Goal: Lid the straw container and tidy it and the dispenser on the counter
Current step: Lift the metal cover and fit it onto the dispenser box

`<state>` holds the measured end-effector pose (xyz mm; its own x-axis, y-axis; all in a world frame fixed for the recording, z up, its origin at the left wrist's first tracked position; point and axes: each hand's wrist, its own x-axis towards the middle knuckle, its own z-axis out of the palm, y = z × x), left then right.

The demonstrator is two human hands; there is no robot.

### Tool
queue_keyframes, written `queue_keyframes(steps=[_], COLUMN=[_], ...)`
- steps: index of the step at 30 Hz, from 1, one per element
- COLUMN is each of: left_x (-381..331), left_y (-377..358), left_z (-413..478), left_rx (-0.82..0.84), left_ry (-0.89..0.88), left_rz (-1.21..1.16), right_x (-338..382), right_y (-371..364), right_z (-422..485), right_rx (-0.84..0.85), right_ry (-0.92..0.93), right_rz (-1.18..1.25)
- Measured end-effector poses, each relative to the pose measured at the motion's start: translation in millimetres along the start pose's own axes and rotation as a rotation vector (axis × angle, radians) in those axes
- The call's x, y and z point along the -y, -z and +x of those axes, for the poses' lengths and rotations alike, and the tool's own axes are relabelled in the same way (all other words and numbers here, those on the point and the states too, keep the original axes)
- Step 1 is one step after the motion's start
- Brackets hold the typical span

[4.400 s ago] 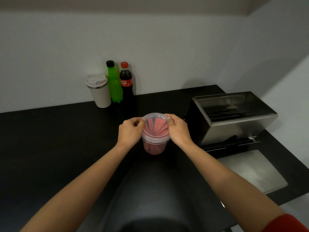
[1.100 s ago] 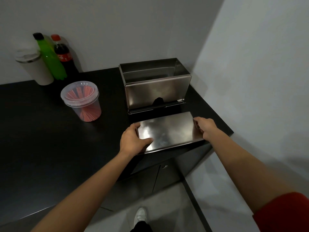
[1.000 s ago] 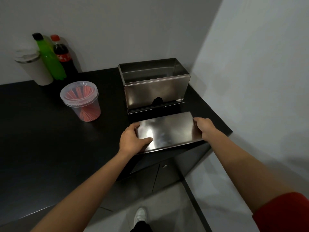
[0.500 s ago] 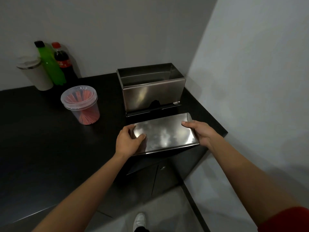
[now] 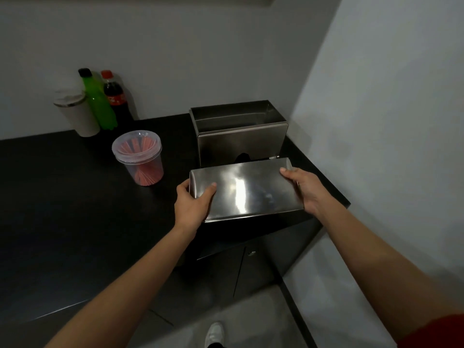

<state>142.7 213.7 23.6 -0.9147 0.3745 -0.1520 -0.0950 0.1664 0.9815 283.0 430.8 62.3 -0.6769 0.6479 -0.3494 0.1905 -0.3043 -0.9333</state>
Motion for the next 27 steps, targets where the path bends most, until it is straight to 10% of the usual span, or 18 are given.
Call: queue_keyframes(steps=[27], left_x=[-126], left_y=[-18], left_z=[111], left_rx=[-0.128], left_ry=[-0.233], left_rz=[-0.085], right_x=[113], right_y=[-51], right_z=[101], right_rx=[-0.33], right_ry=[0.455], right_rz=[-0.18])
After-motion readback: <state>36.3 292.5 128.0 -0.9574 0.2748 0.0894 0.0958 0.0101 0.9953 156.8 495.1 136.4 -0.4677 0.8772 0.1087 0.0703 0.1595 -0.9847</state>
